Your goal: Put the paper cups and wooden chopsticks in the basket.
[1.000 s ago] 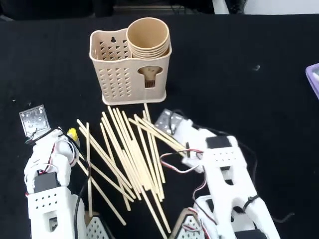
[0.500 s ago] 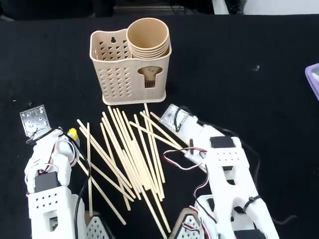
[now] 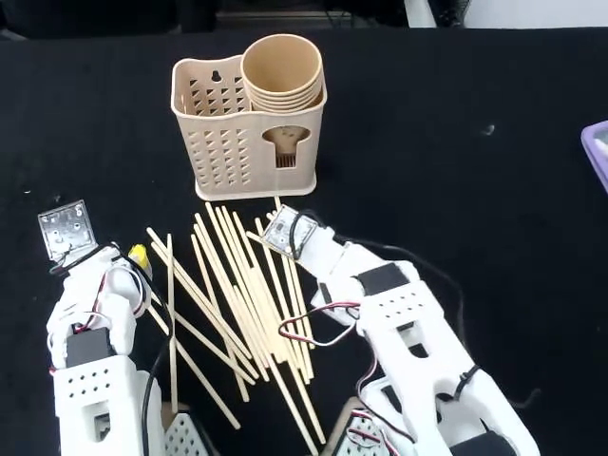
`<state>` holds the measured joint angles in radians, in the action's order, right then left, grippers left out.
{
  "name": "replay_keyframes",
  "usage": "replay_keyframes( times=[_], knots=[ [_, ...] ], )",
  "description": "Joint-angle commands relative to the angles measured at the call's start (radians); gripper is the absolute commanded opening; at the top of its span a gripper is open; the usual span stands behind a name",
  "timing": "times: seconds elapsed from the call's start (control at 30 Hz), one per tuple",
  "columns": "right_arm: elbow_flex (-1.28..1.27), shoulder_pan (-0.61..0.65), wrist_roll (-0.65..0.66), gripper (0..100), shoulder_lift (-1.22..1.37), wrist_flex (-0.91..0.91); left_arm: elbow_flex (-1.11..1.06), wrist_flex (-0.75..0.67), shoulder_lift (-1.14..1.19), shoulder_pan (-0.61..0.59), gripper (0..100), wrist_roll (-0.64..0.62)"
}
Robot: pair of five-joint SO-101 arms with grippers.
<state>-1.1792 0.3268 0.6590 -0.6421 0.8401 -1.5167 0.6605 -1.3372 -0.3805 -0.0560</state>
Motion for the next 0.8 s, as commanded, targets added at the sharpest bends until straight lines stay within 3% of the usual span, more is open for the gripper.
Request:
replay_keyframes(
  times=[0.0,0.4,0.6,0.77],
  knots=[
    [0.053,0.012,-0.009,15.9,0.007,-0.038,0.007,-0.018,-0.012,0.008,19,-0.002],
    [0.189,0.011,-0.008,15.8,0.300,-0.068,0.005,-0.017,-0.012,0.004,19,-0.002],
    [0.216,0.012,-0.011,1.0,0.334,-0.068,0.005,-0.017,-0.012,0.004,19,-0.002],
    [0.208,0.009,-0.011,5.3,0.340,-0.068,0.005,-0.017,-0.012,0.005,19,-0.002]
  ],
)
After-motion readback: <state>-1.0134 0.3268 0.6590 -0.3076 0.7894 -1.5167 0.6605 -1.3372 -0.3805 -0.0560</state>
